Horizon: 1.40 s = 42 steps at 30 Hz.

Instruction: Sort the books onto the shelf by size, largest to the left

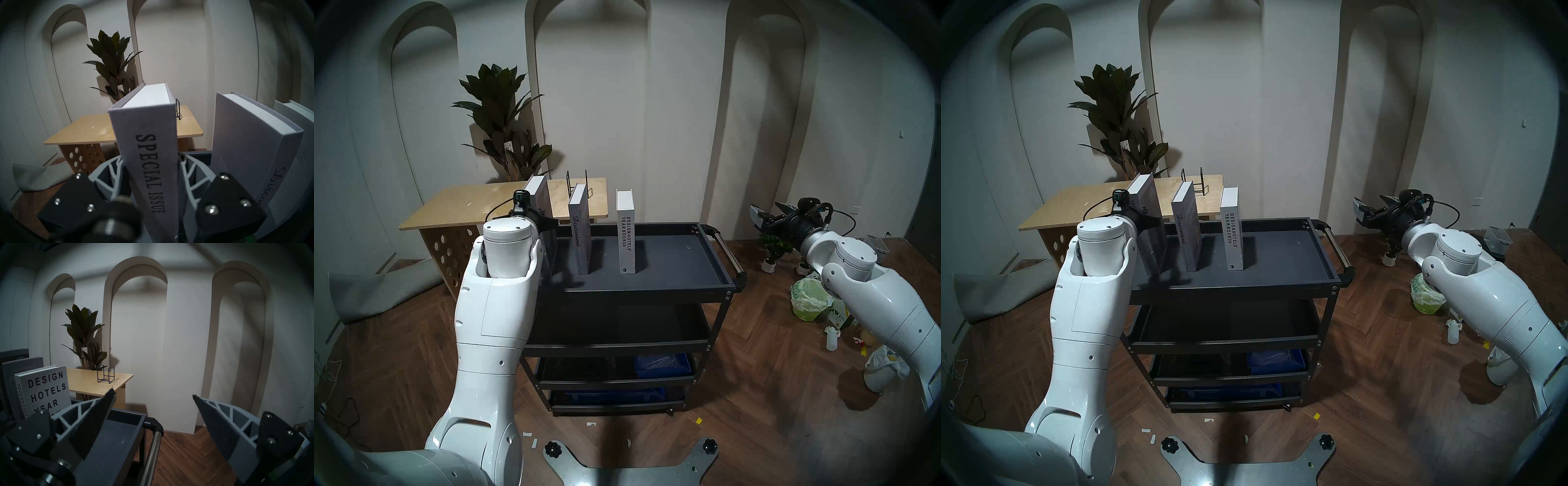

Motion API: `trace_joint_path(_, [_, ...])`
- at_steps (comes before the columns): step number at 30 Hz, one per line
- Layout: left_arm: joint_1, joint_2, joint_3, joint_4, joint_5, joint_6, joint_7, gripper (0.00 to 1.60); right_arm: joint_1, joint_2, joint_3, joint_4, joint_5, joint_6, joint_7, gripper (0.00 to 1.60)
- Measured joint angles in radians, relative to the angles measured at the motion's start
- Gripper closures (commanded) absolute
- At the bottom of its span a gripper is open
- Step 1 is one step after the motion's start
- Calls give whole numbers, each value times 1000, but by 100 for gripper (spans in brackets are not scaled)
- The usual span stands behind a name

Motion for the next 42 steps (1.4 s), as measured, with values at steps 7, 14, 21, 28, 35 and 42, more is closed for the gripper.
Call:
trace_joint_path(7, [19,5,11,-8,10,8,-1,0,0,1,-3,-2,0,-4,-4,0])
trace_joint_path(14, [46,7,16,-57,18,9,14,0,-2,1,-9,-3,-3,-7,0,0])
trace_joint_path(21, [102,15,6,-149,21,-9,24,0,-10,-20,-19,0,9,-39,39,0])
trace_joint_path(28, [189,31,-25,-247,24,-41,28,0,-39,-70,-32,0,36,-92,56,0])
trace_joint_path(35, [305,59,-64,-343,27,-64,3,0,-45,-128,-43,-3,46,-131,40,0])
trace_joint_path(42, [401,79,-100,-370,25,-108,-42,0,-40,-178,-59,-7,29,-164,7,0])
